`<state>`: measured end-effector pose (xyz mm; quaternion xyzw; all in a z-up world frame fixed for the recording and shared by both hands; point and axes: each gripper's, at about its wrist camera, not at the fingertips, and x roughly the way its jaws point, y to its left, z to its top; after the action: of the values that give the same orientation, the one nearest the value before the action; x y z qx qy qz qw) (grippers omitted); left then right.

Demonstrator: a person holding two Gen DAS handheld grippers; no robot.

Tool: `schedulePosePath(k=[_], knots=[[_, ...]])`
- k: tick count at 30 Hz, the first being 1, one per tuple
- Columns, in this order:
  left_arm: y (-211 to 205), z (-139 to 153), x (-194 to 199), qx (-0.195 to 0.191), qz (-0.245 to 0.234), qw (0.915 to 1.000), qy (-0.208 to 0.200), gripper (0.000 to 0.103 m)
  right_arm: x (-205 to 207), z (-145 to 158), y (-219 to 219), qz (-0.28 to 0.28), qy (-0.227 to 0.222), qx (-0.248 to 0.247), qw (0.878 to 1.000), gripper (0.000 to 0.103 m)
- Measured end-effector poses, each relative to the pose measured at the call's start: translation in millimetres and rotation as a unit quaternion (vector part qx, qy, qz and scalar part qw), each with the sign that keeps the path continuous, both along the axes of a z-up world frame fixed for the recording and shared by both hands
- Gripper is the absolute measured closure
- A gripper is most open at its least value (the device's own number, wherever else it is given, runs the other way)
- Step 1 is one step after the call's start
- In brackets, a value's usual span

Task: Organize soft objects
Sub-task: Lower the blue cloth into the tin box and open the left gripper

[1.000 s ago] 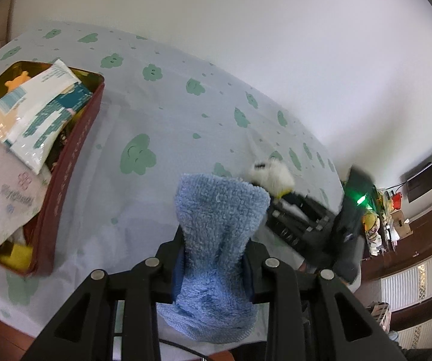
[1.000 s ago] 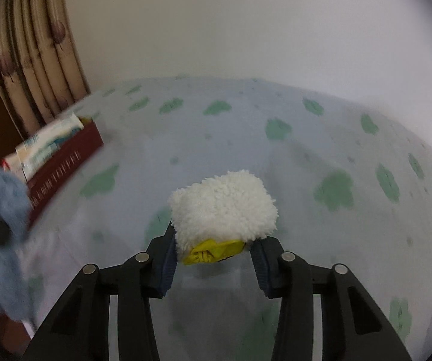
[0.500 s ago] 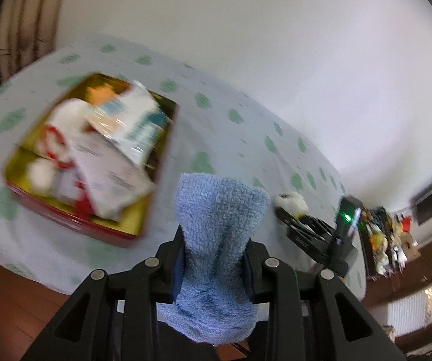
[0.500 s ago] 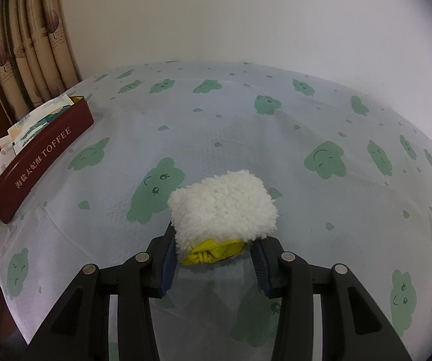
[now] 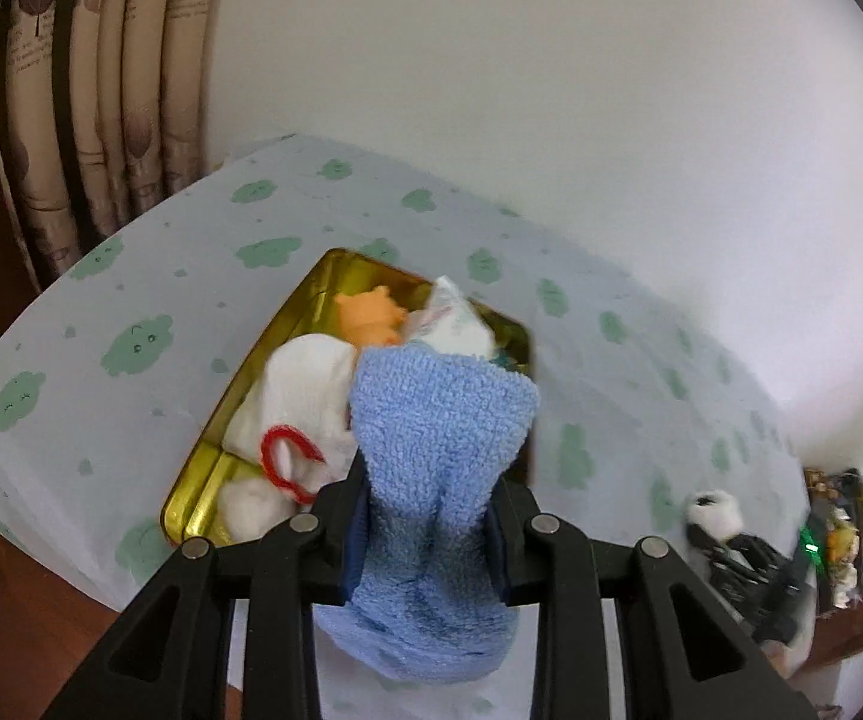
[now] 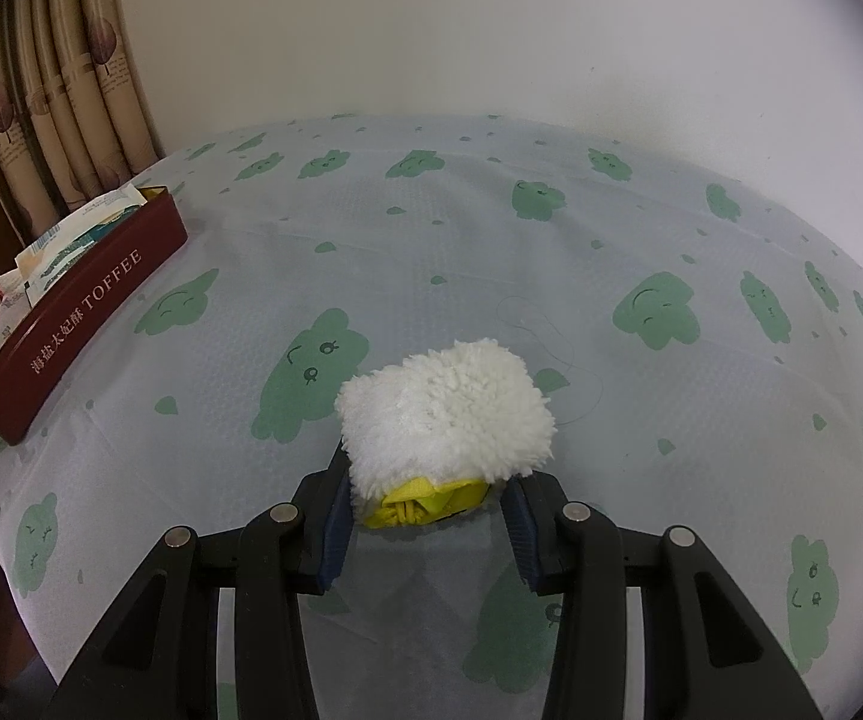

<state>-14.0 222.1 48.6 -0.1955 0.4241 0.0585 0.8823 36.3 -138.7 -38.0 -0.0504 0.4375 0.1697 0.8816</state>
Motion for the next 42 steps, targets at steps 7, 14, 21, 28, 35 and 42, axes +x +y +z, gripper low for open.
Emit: schedulePosePath(k=[7, 14, 21, 28, 35, 42], knots=[[7.8, -33.9, 14.7, -0.001, 0.011, 0.9995, 0.029, 0.071, -0.2, -0.1, 1.2, 0.001, 0.002, 0.0, 1.0, 0.062], [13.0, -51.0, 18.6, 0.015, 0.016, 0.999, 0.039, 0.07, 0.0, -1.2, 3.2, 0.002, 0.004, -0.003, 1.0, 0.061], [14.7, -61.0, 30.9, 0.015, 0.009, 0.9992, 0.035, 0.068, -0.2, -1.6, 3.2, 0.003, 0.005, -0.005, 1.0, 0.061], [16.4, -62.8, 23.2, 0.0, 0.014, 0.9996, 0.024, 0.059, -0.6, -1.6, 3.4, 0.004, 0.006, -0.004, 1.0, 0.059], [12.6, -39.9, 19.6, 0.03, 0.009, 0.9995, 0.01, 0.053, -1.0, -2.6, 3.9, 0.006, 0.006, -0.004, 1.0, 0.058], [-7.7, -25.4, 17.5, 0.104, -0.003, 0.9945, 0.013, 0.053, -1.6, -2.5, 4.4, 0.006, 0.006, -0.005, 1.0, 0.058]])
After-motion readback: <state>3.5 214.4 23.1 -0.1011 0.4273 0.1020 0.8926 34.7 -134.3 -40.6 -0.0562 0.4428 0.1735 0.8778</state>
